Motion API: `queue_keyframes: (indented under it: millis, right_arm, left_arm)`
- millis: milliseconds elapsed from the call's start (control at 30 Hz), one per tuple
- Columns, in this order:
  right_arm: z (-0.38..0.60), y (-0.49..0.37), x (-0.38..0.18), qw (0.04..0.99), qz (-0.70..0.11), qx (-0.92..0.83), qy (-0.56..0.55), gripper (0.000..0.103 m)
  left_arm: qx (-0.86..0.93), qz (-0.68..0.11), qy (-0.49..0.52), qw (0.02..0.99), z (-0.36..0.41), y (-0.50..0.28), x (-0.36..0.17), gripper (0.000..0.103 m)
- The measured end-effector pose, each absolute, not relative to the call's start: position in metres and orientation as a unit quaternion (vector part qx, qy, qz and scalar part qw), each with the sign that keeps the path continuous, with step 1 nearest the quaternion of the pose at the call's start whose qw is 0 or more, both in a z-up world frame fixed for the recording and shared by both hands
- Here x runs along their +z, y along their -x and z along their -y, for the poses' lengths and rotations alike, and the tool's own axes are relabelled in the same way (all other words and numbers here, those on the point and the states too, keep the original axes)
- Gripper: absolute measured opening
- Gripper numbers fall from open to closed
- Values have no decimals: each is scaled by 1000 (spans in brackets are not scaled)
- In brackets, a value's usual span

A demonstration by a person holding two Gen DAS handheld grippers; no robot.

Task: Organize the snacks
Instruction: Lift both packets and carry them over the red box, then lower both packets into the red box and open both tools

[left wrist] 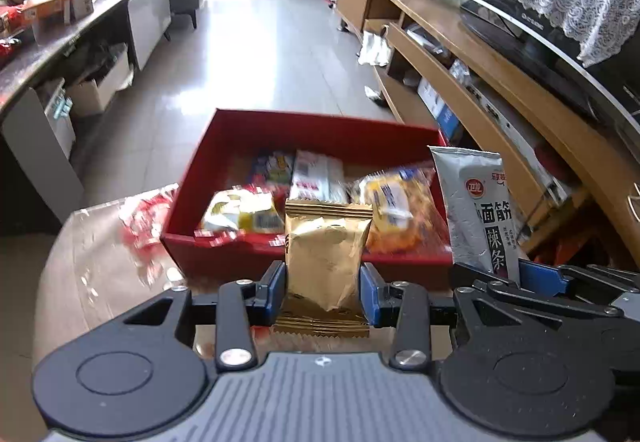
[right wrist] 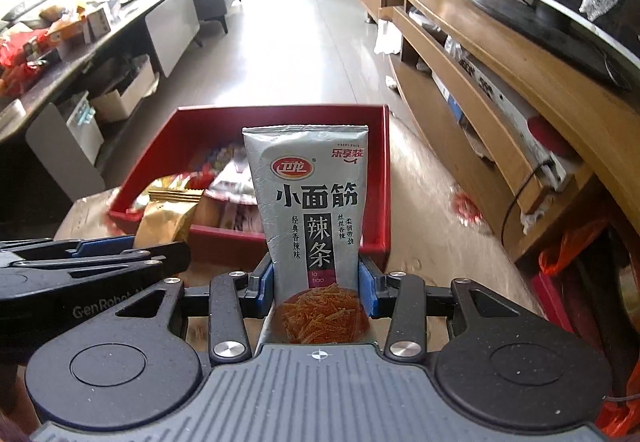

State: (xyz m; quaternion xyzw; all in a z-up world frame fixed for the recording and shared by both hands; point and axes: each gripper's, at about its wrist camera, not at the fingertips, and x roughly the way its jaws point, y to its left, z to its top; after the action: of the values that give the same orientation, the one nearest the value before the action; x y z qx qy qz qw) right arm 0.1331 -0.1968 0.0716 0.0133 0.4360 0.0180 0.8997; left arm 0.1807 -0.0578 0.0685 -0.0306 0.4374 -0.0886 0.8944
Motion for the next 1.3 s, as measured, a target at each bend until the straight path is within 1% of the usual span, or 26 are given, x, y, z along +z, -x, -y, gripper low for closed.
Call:
queue_keyframes:
  millis: [400,700,867,933,1067,1133,1300]
  right_arm:
    - [195,-167,73,909,-416,23,-26,49]
    - [198,-200,45,906,-420,28,-49,49]
    - [194,-213,38,909,-415,21,-32,50]
    - [193,-216,34,909,-415,17,-33,52]
    - [194,-216,34,910,-413,12,-33,58]
    - [196,-214,36,911,-411,10,-36,65]
    - [197,-204,50,916,-400,8,-33,74]
  left_arm:
    - [-70,-421,25,904,59,-219,72,37]
    - [-57,-438,25,897,63,-261,44,37]
    - [-61,-447,35,892,62,-278,31,36]
    - [-62,-450,37,890,61,-281,27,37]
    - [-57,-456,41,887,57,-282,28,44]
    - [-54,-455,48,888,53,-281,31,47]
    - [-50,-446,46,892,48,-272,43,57]
